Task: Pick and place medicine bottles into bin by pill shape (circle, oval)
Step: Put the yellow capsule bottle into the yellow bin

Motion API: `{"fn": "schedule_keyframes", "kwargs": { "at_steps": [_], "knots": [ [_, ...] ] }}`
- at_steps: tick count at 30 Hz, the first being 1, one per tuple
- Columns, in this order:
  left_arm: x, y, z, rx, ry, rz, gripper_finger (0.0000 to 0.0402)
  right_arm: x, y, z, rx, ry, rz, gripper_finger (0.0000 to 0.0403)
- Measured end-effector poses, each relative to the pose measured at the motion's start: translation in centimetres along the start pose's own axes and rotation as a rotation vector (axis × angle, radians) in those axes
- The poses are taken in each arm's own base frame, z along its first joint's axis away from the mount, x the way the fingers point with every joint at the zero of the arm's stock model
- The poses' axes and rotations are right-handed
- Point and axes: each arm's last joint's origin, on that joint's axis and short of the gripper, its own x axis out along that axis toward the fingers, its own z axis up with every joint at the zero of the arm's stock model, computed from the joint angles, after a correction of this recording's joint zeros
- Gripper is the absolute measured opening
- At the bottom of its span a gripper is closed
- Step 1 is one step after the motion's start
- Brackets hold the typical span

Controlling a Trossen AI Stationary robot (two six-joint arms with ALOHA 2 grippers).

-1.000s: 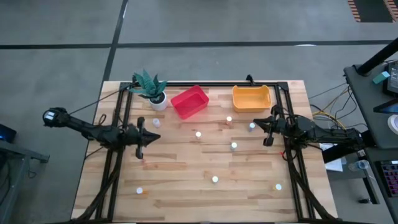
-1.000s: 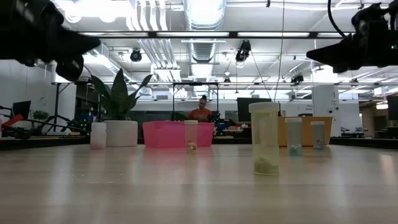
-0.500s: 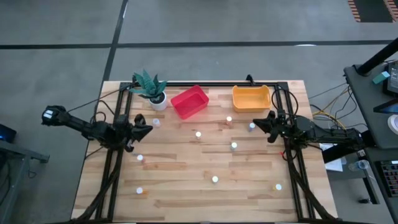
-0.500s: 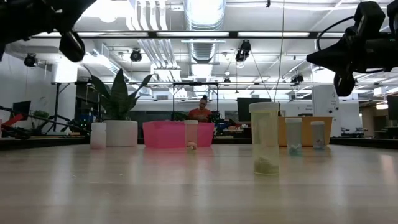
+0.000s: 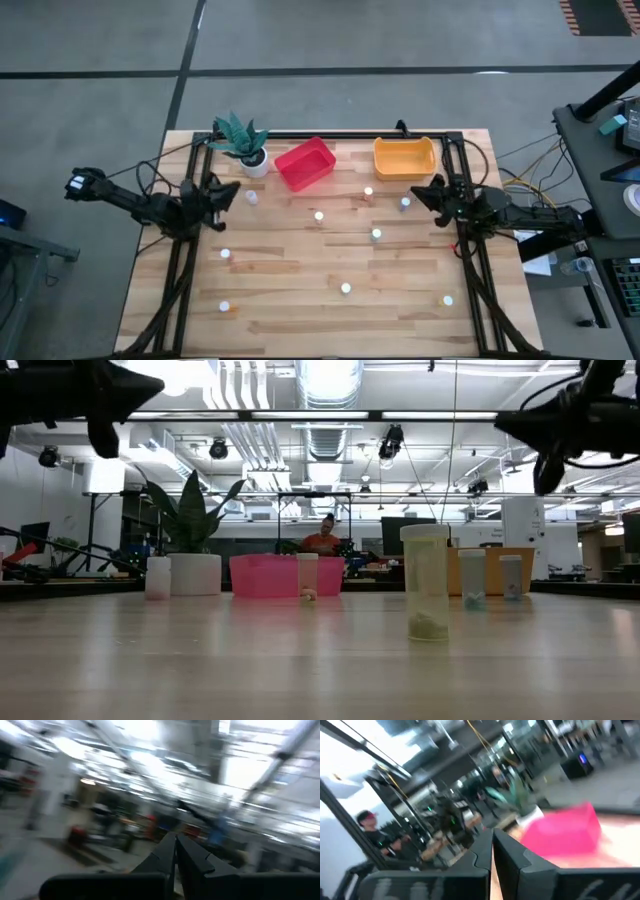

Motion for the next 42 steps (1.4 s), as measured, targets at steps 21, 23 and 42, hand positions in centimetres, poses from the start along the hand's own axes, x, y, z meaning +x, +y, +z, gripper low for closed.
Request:
{"fn": "schedule_keyframes", "kwargs": {
  "at_steps": [21,23,42],
  "knots": [
    [0.9,-0.7,2.6,0.281,-0.113,0.027,0.0,9.6,4.6,3.9,-0.569,0.209,-0.075,0.0009],
    [0.9,-0.7,2.7,0.328,-0.126,0.033,0.0,10.7,4.9,3.9,-0.589,0.27,-0.091,0.0009],
    [0.3,-0.2,4.1,0.362,-0.218,0.068,0.0,17.9,4.4,-1.0,-0.654,0.686,0.005,0.0009]
  ]
}}
